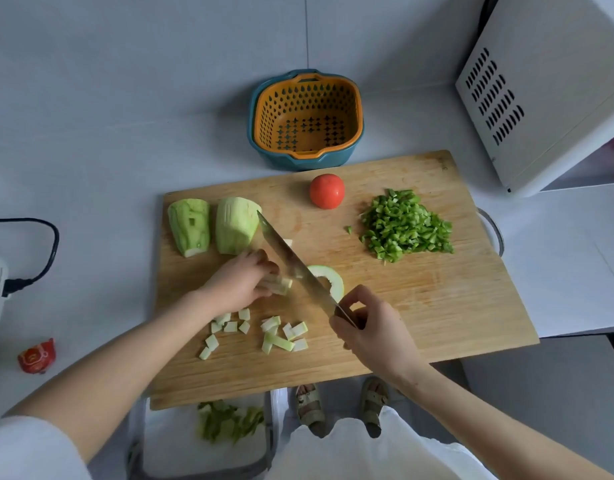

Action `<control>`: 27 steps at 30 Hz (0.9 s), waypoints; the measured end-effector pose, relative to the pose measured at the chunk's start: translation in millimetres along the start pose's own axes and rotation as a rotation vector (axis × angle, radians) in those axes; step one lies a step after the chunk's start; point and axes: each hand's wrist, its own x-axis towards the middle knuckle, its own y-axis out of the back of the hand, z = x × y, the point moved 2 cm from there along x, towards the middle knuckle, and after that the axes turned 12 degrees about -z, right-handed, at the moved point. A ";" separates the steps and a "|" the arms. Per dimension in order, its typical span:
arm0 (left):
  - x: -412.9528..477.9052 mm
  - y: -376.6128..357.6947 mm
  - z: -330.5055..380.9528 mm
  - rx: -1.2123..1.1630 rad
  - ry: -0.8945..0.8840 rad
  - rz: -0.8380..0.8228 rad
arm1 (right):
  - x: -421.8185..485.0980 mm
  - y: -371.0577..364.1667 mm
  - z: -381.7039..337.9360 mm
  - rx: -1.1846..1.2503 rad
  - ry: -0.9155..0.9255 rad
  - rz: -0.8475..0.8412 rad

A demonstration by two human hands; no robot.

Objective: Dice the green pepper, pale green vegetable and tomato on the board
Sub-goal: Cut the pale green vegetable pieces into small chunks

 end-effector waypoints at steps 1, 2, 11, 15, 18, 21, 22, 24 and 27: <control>-1.2 -3.8 3.5 -0.039 0.042 0.026 | -0.9 -1.8 2.2 -0.030 -0.002 0.015; -2.7 -8.2 7.9 -0.082 0.088 0.062 | -1.5 -3.0 4.2 -0.059 -0.001 0.027; -10.4 -32.0 54.8 -0.399 0.463 0.388 | 2.3 -4.2 13.6 -0.167 0.035 0.057; -25.0 -44.7 49.0 -0.519 0.482 0.377 | 6.3 -6.1 16.1 -0.246 0.025 0.081; -25.1 -48.8 44.0 -0.544 0.416 0.351 | 6.9 -13.7 14.7 -0.335 0.048 0.071; -21.5 -47.2 41.2 -0.536 0.364 0.335 | 7.0 -16.2 12.7 -0.366 0.054 0.078; -21.1 -46.9 40.7 -0.536 0.352 0.334 | 6.6 -14.5 11.7 -0.371 0.051 0.088; -21.6 -46.7 40.3 -0.551 0.328 0.346 | 2.9 -9.5 9.4 -0.378 0.056 0.119; -23.1 -46.7 40.5 -0.599 0.318 0.406 | -7.1 -5.6 3.5 -0.416 0.104 0.118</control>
